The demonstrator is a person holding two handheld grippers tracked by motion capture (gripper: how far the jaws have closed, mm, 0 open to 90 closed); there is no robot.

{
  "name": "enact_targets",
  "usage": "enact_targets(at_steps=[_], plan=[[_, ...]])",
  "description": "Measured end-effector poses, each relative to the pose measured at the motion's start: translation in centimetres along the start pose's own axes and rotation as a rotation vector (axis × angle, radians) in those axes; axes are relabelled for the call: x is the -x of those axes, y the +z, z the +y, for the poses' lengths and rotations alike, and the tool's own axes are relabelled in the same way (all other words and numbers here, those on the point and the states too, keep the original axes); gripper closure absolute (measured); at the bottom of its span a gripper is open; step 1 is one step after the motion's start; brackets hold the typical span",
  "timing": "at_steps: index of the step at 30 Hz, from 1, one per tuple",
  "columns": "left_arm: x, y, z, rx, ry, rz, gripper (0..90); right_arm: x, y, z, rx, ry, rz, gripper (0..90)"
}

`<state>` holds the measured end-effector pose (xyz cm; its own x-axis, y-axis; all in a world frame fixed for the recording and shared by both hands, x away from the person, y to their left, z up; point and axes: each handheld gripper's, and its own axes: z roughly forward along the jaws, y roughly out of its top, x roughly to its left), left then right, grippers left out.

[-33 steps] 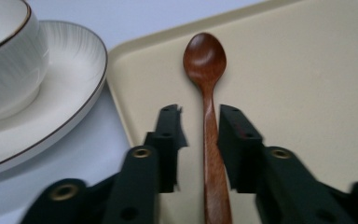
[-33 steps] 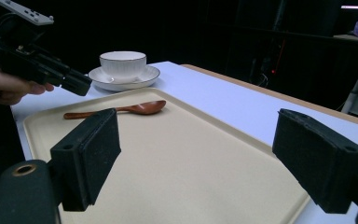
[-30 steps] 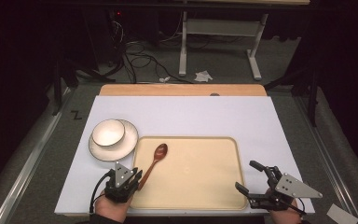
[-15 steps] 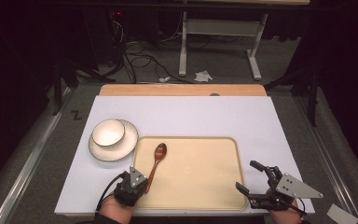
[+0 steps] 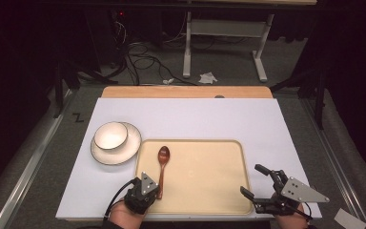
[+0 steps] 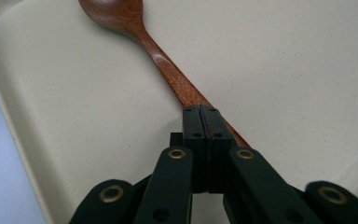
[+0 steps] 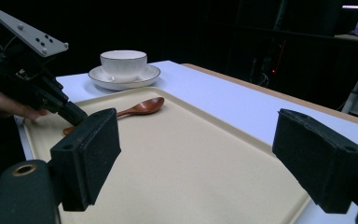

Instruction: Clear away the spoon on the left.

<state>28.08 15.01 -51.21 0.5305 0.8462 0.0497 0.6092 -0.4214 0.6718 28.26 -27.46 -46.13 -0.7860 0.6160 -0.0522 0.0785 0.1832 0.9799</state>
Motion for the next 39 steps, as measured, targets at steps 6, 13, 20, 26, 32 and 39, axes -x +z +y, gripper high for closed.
enact_targets(at_steps=[6, 13, 20, 26, 32, 39], plan=[[0.9, 0.2, 0.3, 0.005, 0.022, -0.032, 89.9, 0.0, 0.1, 0.0, -0.003, -0.005, 0.002, 16.2], [1.5, 0.3, 0.5, 0.016, 0.032, -0.060, 85.9, -0.1, 0.1, 0.0, -0.008, -0.002, 0.002, 16.2], [1.5, 0.2, 0.5, 0.025, 0.032, -0.059, 71.0, 0.0, 0.1, 0.0, -0.008, -0.006, 0.002, 16.2], [0.3, -0.5, 0.5, 0.078, -0.016, -0.055, 61.7, -0.1, 0.0, 0.0, -0.005, -0.001, -0.004, 16.2], [-1.1, -1.8, 0.3, 0.169, -0.043, -0.033, 48.2, -0.1, -0.1, 0.0, -0.010, -0.002, -0.006, 16.2], [-2.5, -3.5, 0.1, 0.259, -0.063, 0.005, 11.3, -0.1, -0.1, 0.0, -0.011, -0.008, -0.005, 16.2]])
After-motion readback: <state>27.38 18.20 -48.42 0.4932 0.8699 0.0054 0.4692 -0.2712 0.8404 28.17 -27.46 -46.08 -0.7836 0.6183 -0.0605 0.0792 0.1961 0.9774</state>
